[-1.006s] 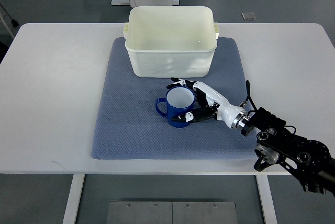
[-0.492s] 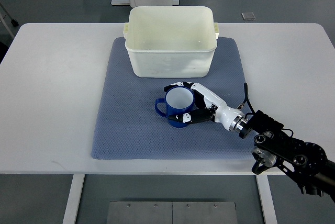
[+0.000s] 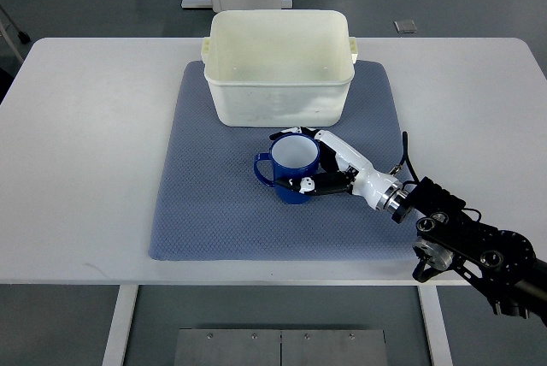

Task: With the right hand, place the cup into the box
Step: 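Lift the blue mug with the right hand up over the cream tub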

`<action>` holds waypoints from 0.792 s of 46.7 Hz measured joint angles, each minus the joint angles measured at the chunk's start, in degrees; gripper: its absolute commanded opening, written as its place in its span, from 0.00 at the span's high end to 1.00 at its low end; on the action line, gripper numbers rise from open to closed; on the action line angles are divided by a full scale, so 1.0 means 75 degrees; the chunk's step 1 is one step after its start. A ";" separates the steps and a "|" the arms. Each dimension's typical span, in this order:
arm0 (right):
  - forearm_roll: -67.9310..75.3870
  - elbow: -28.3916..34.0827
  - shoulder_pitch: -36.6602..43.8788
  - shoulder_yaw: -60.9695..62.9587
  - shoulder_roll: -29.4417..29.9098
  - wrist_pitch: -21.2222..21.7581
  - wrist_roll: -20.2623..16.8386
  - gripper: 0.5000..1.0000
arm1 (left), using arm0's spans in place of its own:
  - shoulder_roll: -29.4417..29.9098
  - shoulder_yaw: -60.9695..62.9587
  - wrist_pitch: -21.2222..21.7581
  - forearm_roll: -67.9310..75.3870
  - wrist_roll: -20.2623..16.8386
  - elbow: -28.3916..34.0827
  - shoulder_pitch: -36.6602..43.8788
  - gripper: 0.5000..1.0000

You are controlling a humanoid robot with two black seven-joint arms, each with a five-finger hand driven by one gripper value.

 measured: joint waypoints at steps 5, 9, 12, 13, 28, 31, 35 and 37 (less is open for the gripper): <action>0.0032 0.0198 0.0187 0.0039 -0.0215 0.0040 0.0116 1.00 | 0.0000 0.0000 0.0000 0.0000 0.0000 0.0000 0.0000 0.00; 0.0078 0.0412 0.0366 0.0058 -0.0429 0.0073 0.0140 1.00 | 0.0000 0.0000 0.0000 0.0000 0.0000 0.0000 0.0000 0.00; 0.0106 0.0626 0.0507 0.0077 -0.0579 0.0093 0.0115 1.00 | 0.0000 0.0000 0.0000 0.0000 0.0000 0.0000 0.0000 0.00; 0.0118 0.0700 0.0559 0.0102 -0.0625 0.0095 0.0093 1.00 | 0.0000 0.0000 0.0001 0.0000 0.0000 0.0000 0.0000 0.00; 0.0745 0.1180 0.1557 0.0347 -0.1201 0.0235 -0.0211 1.00 | 0.0000 0.0000 0.0000 0.0000 0.0002 -0.0002 0.0000 0.00; 0.0942 0.1180 0.1798 0.0347 -0.1257 0.0244 -0.0287 1.00 | 0.0000 0.0000 0.0000 0.0000 0.0003 -0.0002 0.0000 0.00; 0.1162 0.1146 0.2109 0.0347 -0.1261 0.0245 -0.0427 1.00 | 0.0000 0.0000 0.0000 0.0000 0.0003 -0.0002 -0.0001 0.00; 0.1234 0.1097 0.2250 0.0347 -0.1236 0.0232 -0.0510 1.00 | 0.0000 0.0000 0.0001 0.0000 0.0003 -0.0001 0.0000 0.00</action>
